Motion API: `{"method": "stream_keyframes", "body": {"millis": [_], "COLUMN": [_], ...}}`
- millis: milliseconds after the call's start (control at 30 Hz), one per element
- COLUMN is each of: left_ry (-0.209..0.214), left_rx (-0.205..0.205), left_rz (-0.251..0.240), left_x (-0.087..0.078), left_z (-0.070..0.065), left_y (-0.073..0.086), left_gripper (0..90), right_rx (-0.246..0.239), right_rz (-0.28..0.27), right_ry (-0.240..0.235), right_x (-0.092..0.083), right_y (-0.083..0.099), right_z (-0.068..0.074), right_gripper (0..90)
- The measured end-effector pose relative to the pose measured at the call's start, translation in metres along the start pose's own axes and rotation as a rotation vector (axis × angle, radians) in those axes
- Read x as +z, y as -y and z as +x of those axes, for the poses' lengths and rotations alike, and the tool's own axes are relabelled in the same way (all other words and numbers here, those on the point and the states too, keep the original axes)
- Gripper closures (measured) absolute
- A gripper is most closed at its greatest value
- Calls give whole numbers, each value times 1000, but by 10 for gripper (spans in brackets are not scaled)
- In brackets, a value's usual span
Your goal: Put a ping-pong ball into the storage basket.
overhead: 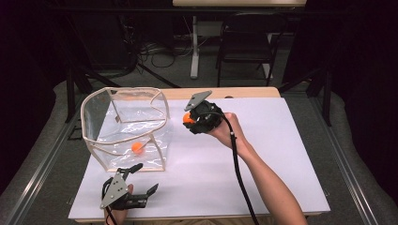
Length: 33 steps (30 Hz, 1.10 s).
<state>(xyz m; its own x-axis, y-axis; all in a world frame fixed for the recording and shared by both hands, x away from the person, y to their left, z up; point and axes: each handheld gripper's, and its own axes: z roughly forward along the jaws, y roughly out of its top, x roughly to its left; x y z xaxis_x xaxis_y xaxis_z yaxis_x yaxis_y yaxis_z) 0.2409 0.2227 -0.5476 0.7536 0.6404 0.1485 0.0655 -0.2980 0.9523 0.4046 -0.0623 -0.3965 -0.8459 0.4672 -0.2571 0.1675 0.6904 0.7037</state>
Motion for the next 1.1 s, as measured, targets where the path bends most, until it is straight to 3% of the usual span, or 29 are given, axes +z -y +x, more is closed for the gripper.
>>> {"method": "stream_keyframes", "body": {"millis": [1100], "left_ry": [-3], "left_rx": [5], "left_rz": [-2], "left_x": [-1], "left_z": [0], "left_y": [0], "left_gripper": [157], "right_rx": [1], "right_rz": [-51], "right_ry": [24], "right_x": [-12], "right_y": [-9], "right_z": [-2], "right_gripper": [503]}}
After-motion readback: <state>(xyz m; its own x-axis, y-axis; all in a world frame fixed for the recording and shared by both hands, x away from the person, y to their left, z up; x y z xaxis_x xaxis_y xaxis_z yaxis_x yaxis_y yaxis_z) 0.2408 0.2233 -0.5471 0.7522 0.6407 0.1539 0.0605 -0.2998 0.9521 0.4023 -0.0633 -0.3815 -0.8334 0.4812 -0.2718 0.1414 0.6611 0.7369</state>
